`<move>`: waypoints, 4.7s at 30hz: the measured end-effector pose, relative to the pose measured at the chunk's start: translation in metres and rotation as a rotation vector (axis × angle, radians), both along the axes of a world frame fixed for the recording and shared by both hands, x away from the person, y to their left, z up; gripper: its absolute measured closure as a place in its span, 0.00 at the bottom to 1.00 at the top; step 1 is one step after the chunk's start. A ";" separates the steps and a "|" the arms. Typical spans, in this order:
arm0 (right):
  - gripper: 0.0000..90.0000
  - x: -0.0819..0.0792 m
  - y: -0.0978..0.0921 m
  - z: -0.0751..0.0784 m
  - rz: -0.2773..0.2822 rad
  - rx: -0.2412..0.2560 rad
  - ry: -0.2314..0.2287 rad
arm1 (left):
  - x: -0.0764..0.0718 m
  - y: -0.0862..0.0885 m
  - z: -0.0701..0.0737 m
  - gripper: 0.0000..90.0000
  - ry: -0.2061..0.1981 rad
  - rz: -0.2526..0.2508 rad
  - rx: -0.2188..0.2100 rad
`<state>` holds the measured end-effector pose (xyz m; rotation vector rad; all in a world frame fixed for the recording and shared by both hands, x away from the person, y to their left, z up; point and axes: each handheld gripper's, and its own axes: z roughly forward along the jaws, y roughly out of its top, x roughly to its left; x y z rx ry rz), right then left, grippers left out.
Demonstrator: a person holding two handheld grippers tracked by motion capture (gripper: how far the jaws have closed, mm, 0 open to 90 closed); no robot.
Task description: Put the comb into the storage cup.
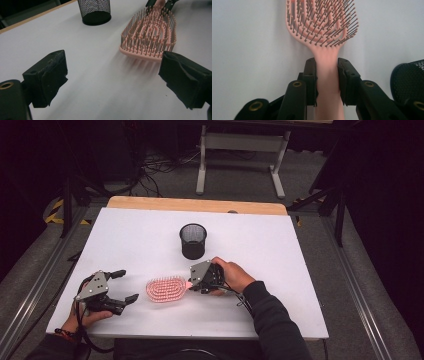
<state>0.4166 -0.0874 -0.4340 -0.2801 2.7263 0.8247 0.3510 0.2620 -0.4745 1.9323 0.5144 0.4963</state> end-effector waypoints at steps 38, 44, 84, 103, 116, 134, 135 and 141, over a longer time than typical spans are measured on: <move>0.78 -0.020 -0.032 0.028 -0.257 0.480 -0.176 | 0.001 0.003 0.001 0.10 0.008 0.011 -0.001; 0.78 -0.024 -0.036 0.035 -0.280 0.534 -0.198 | 0.002 0.002 0.000 0.10 0.009 0.013 -0.007; 0.78 -0.046 -0.071 0.046 -0.475 0.721 -0.324 | 0.004 0.001 0.003 0.14 0.020 0.052 -0.044; 0.78 -0.046 -0.079 0.040 -0.573 0.784 -0.345 | 0.018 -0.033 0.034 0.15 -0.032 0.014 -0.147; 0.78 -0.048 -0.075 0.031 -0.584 0.773 -0.344 | 0.039 -0.094 0.071 0.16 -0.015 -0.085 -0.298; 0.78 -0.052 -0.063 0.020 -0.579 0.716 -0.398 | 0.063 -0.153 0.086 0.21 0.070 -0.080 -0.378; 0.78 -0.052 -0.062 0.019 -0.580 0.708 -0.412 | 0.064 -0.154 0.086 0.23 0.073 -0.081 -0.390; 0.78 -0.054 -0.056 0.013 -0.572 0.672 -0.449 | 0.065 -0.158 0.090 0.36 0.082 -0.063 -0.446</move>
